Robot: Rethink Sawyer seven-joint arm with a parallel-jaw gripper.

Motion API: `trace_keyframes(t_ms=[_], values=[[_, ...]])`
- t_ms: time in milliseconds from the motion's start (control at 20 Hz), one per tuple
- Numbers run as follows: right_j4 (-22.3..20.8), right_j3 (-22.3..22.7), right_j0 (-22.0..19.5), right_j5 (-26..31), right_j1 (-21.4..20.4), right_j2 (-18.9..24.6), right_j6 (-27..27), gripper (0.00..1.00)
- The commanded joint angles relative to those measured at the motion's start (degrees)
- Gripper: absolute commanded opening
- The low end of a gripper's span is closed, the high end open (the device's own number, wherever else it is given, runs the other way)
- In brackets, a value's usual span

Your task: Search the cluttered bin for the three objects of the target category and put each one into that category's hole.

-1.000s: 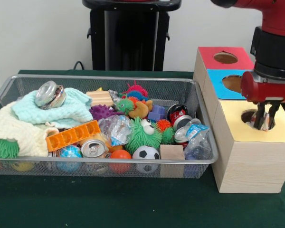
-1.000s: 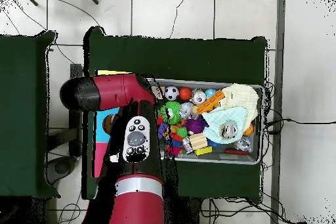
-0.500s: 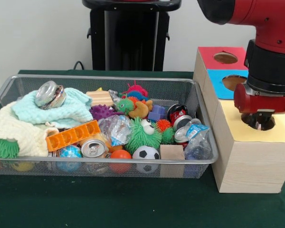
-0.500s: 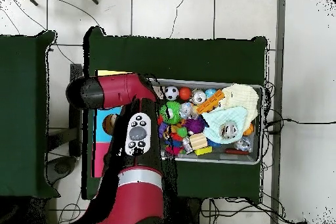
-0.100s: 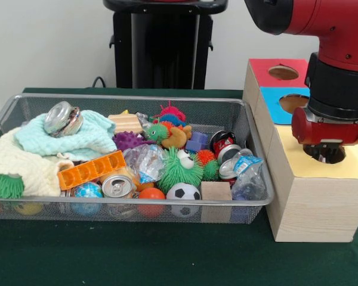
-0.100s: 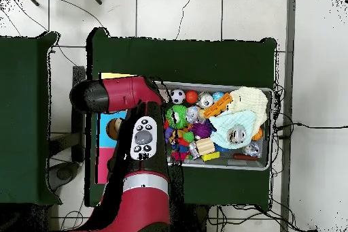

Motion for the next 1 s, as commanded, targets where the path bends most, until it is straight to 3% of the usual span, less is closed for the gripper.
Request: trace_keyframes(t_ms=[50, 1000], values=[[-0.7, 3.2, -1.9, 0.3, 0.8, 1.5, 6.5, 0.00], [-1.2, 4.9, -1.9, -1.0, 0.6, 1.5, 6.9, 0.00]])
